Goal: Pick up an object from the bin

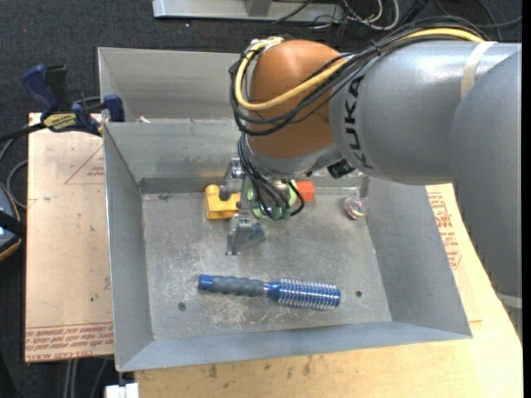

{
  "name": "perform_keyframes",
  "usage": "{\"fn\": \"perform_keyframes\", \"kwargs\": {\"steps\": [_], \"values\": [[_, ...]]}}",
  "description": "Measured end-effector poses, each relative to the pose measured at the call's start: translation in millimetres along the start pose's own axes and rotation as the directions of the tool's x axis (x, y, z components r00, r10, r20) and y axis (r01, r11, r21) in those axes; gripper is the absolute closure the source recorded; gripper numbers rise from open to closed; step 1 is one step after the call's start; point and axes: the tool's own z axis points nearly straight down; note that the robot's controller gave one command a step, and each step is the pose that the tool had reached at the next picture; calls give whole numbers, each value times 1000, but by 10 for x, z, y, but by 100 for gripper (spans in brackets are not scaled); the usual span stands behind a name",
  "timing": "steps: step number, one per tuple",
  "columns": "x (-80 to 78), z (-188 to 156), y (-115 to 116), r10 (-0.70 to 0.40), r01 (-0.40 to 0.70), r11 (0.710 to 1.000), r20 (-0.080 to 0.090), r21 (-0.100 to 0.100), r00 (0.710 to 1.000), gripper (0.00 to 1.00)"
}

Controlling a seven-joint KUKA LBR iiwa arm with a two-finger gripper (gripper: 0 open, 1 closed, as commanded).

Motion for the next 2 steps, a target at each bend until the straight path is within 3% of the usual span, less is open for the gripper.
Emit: {"fn": "perform_keyframes", "kwargs": {"steps": [1, 2], "values": [[613, 1186, -967, 140, -140, 990, 13, -8, 990, 0], [872, 901, -979, 212, -212, 977, 5, -2, 977, 0]]}}
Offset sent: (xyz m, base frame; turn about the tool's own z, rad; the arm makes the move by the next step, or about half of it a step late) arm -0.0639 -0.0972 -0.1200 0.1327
